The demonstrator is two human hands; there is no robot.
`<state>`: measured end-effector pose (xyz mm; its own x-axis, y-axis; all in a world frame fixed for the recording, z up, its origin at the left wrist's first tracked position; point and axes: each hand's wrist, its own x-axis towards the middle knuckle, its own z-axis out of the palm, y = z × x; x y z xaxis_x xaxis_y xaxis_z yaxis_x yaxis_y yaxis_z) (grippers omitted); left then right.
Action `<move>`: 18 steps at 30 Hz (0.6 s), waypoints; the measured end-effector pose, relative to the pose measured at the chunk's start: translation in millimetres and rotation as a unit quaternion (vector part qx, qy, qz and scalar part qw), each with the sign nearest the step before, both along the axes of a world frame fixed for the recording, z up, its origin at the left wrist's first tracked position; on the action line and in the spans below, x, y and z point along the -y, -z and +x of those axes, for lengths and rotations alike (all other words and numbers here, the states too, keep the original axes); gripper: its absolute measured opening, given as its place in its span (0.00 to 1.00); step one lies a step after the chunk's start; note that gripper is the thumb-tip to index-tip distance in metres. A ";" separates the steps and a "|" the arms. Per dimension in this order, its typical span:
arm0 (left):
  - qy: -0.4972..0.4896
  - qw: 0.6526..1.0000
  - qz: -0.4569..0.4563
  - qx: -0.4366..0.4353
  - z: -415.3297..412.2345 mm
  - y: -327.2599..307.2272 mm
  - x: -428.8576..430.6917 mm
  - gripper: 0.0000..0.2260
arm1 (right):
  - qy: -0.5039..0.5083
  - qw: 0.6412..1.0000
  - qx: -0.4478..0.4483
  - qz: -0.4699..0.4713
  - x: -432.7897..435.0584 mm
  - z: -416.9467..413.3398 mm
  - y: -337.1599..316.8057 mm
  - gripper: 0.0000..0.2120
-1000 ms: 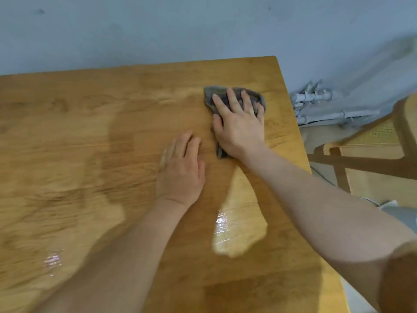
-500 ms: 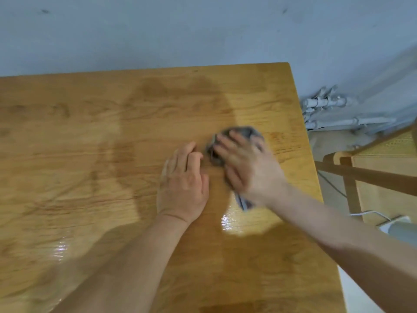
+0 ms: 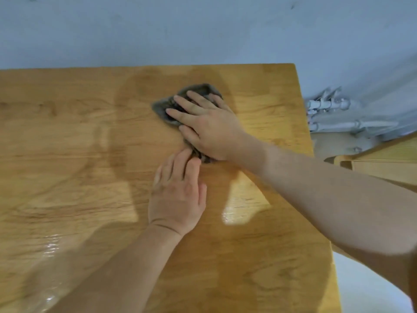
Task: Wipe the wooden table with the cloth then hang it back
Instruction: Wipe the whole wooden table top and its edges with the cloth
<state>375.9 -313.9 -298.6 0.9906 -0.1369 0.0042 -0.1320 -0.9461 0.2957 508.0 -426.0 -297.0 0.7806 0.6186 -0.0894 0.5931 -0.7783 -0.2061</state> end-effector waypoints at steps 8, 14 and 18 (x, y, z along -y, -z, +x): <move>-0.005 1.000 -0.012 0.010 3.3 1.9 -1.3 0.15 | 0.278 0.959 0.040 -0.018 88.1 62.6 8.1 0.24; -0.004 1.000 -0.015 0.015 -1.7 0.6 -0.2 0.15 | 0.208 0.978 0.017 0.009 66.2 -109.7 -3.3 0.23; -0.005 1.000 -0.016 0.025 0.7 0.7 -1.0 0.14 | 0.057 0.998 -0.014 -0.017 97.3 -206.6 -8.5 0.23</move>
<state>376.6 -312.9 -299.3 0.9904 -0.1258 0.0574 -0.1375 -0.9378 0.3188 301.4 -523.3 -288.5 0.8427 0.5223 -0.1309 0.4950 -0.8471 -0.1932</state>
